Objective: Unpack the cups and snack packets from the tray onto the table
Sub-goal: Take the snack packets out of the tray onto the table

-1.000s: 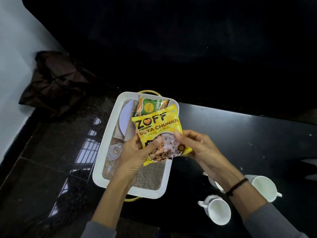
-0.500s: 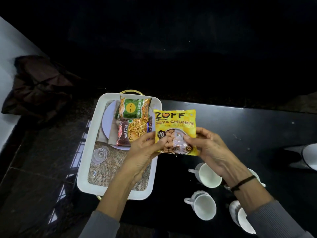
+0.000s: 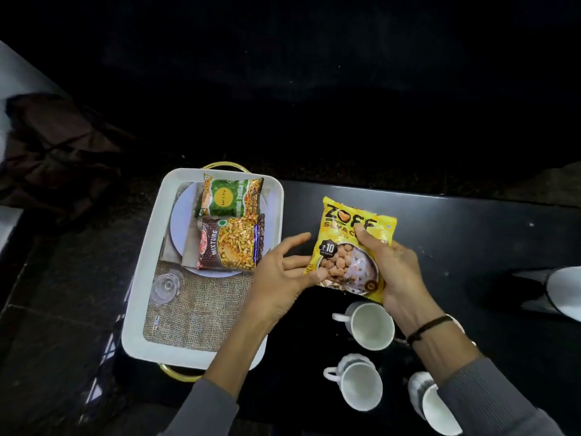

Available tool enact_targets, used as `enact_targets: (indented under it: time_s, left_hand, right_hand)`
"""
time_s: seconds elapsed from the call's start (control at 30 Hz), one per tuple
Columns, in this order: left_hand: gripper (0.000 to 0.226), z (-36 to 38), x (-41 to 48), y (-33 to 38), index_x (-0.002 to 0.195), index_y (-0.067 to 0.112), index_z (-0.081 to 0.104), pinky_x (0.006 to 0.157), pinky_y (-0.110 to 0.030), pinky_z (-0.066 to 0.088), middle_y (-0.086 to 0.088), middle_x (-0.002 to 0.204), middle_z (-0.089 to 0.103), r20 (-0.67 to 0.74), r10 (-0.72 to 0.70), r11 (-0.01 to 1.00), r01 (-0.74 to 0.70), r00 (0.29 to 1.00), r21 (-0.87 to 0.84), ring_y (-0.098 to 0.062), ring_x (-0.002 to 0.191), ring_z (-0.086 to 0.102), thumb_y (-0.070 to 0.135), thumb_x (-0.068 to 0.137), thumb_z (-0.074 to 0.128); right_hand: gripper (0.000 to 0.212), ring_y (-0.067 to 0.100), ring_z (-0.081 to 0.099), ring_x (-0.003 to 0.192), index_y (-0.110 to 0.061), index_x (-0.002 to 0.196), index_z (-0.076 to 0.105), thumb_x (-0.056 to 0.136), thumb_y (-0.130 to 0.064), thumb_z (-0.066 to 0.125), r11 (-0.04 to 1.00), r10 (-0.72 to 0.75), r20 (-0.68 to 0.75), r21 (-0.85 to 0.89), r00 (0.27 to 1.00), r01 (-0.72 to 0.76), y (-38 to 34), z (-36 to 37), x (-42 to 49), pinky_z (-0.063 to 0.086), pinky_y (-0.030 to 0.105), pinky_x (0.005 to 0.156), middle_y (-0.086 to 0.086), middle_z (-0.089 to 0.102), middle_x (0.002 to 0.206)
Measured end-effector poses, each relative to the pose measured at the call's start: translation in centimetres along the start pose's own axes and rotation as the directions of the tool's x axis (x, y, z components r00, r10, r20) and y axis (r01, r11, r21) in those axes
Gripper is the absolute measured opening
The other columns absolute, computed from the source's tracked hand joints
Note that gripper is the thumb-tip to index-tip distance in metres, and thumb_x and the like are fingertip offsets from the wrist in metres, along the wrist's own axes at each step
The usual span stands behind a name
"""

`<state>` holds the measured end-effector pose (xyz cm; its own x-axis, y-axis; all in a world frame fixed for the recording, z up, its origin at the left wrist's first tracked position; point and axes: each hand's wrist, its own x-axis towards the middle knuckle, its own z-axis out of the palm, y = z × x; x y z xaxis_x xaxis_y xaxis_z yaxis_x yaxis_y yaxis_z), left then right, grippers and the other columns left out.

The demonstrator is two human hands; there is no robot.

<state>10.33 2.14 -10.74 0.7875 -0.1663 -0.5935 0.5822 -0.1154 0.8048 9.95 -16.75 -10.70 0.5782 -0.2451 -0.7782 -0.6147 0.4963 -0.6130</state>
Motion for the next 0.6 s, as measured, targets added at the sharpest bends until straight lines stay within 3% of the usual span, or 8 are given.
enact_targets:
  time_s: [0.17, 0.3, 0.37, 0.43, 0.5, 0.6]
  left_hand:
    - [0.062, 0.1, 0.8, -0.5, 0.138, 0.023, 0.058, 0.065, -0.011, 0.056, 0.006, 0.122, 0.069, -0.055, -0.002, 0.999, 0.004, 0.999, 0.040, 0.004, 0.087, 0.074, 0.014, 0.082, 0.084]
    - [0.054, -0.2, 2.0, -0.2, 0.143, 0.018, 0.052, 0.077, -0.014, 0.054, 0.002, 0.136, 0.063, -0.125, 0.079, 0.904, -0.018, 0.989, 0.428, -0.004, 0.099, 0.068, 0.022, 0.093, 0.074]
    - [0.051, -0.2, 2.3, -0.2, 0.145, 0.016, 0.050, 0.092, -0.029, 0.055, -0.002, 0.141, 0.060, -0.130, 0.146, 0.813, -0.044, 0.981, 0.580, -0.012, 0.115, 0.062, 0.016, 0.097, 0.067]
    - [0.048, 0.0, 2.5, -0.2, 0.146, 0.020, 0.049, 0.102, -0.041, 0.052, 0.000, 0.146, 0.056, -0.105, 0.239, 0.691, -0.093, 0.965, 0.717, -0.017, 0.129, 0.056, 0.018, 0.100, 0.061]
    - [0.049, 0.4, 2.9, -0.3, 0.151, 0.027, 0.044, 0.108, -0.042, 0.047, 0.007, 0.157, 0.045, -0.005, 0.332, 0.538, -0.185, 0.943, 0.822, -0.016, 0.141, 0.045, 0.022, 0.103, 0.054]
    - [0.055, 1.3, 3.9, -0.7, 0.159, 0.031, 0.027, 0.118, -0.042, 0.030, 0.005, 0.170, 0.017, 0.224, 0.356, 0.298, -0.338, 0.907, 0.893, -0.015, 0.156, 0.018, 0.026, 0.107, 0.046]
  right_hand:
    - [0.035, 0.029, 0.080, 0.081, -0.008, 0.102, 0.072, 0.084, -0.035, 0.083, 0.981, -0.137, 0.016, -0.134, 0.990, 0.138, -0.5, 0.7, 2.0, 0.065, 0.043, 0.069, 0.009, 0.082, 0.091]
    - [0.029, 0.010, 0.070, 0.100, -0.026, 0.110, 0.056, 0.091, -0.040, 0.074, 0.834, -0.309, 0.048, -0.467, 0.950, 0.295, -1.0, 1.2, 4.1, 0.055, 0.030, 0.088, -0.015, 0.070, 0.101]
    - [0.032, 0.006, 0.062, 0.102, -0.027, 0.114, 0.050, 0.093, -0.034, 0.073, 0.704, -0.399, 0.080, -0.612, 0.913, 0.361, -0.9, 0.9, 4.5, 0.050, 0.029, 0.093, -0.018, 0.062, 0.106]
    - [0.031, 0.014, 0.058, 0.111, -0.020, 0.120, 0.053, 0.095, -0.024, 0.071, 0.514, -0.507, 0.157, -0.734, 0.847, 0.443, -0.5, 0.5, 4.4, 0.050, 0.036, 0.100, -0.005, 0.061, 0.118]
    - [0.036, 0.021, 0.051, 0.128, -0.014, 0.130, 0.056, 0.095, -0.015, 0.066, 0.274, -0.573, 0.299, -0.808, 0.764, 0.522, 0.0, 0.3, 4.3, 0.044, 0.045, 0.110, 0.003, 0.056, 0.137]
    - [0.045, 0.022, 0.030, 0.152, -0.017, 0.140, 0.056, 0.096, -0.010, 0.060, 0.009, -0.494, 0.506, -0.810, 0.707, 0.587, 0.5, 0.6, 4.1, 0.030, 0.047, 0.116, 0.002, 0.037, 0.162]
